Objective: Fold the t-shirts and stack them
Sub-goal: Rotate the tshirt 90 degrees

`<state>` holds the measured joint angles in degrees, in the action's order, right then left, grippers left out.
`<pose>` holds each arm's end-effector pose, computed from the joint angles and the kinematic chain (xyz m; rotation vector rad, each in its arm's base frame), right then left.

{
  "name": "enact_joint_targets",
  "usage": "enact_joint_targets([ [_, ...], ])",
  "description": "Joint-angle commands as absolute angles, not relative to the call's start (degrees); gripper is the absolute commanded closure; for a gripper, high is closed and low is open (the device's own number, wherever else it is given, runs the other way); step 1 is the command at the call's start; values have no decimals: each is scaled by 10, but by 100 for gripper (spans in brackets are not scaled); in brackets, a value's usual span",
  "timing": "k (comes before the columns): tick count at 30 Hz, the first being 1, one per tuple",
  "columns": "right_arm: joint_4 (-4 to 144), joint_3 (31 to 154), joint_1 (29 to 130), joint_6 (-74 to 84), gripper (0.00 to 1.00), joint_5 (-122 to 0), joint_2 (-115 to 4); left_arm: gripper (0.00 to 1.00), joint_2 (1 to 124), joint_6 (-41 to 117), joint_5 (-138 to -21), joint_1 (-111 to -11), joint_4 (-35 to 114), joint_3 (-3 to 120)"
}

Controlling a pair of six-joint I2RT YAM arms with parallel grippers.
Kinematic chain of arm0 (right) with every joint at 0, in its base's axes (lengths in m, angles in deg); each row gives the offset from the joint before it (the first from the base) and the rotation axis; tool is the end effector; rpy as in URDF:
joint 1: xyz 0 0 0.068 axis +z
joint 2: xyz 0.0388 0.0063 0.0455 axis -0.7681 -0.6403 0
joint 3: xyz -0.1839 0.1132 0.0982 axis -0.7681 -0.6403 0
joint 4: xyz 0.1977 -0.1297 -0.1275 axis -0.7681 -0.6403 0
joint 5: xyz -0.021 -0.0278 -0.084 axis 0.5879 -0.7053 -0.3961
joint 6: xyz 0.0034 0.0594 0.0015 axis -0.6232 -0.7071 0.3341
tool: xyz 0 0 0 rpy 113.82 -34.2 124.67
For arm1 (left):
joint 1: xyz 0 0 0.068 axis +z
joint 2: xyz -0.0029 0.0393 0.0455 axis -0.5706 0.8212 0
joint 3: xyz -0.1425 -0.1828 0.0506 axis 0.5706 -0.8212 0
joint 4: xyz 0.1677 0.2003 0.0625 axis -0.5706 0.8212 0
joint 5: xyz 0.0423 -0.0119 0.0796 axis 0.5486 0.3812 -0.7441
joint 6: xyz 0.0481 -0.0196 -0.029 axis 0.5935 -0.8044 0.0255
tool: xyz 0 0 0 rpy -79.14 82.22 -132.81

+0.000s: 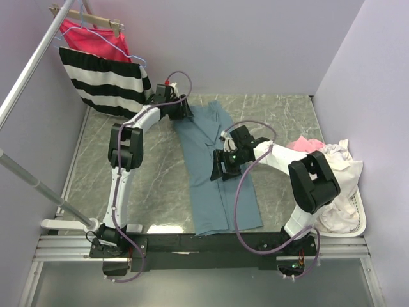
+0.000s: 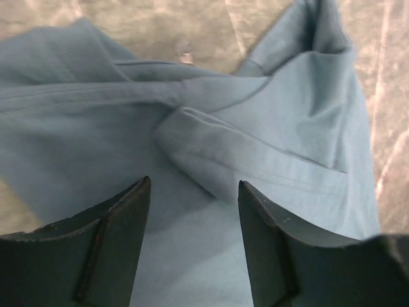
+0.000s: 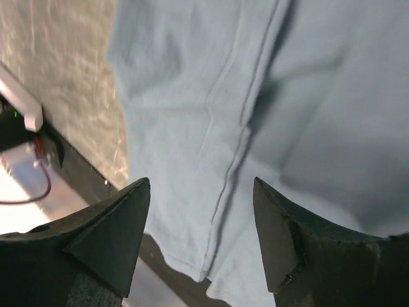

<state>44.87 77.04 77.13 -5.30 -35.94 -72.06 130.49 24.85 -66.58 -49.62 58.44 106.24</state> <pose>0.2891 0.1734 0.1321 -0.4278 2.7320 0.9946 0.5224 -0.1546 0.1277 -0.0010 2.3473 -0.7746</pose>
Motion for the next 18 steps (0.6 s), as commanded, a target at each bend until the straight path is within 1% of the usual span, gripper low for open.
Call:
enact_joint_targets([
  [1, 472, 762, 790, -55, 28, -315, -754, 39, 1326, 253, -668, -503, 621, 1093],
  [4, 463, 758, 809, -56, 29, -308, -785, 38, 1357, 255, -662, -497, 628, 1128],
  [7, 465, 737, 838, -68, 29, -306, -802, 35, 1405, 260, -645, -491, 653, 1219],
  [10, 468, 718, 878, -69, 29, -292, -812, 34, 1438, 271, -642, -490, 661, 1263],
  [13, 464, 719, 903, -70, 30, -300, -811, 34, 1442, 275, -634, -489, 648, 1257],
  [16, 448, 745, 901, -63, 29, -359, -789, 32, 1424, 279, -630, -489, 641, 1230],
  [17, 443, 756, 897, -60, 29, -402, -779, 32, 1416, 283, -627, -489, 629, 1220],
  [18, 432, 779, 891, -46, 29, -410, -769, 31, 1398, 284, -623, -490, 622, 1210],
])
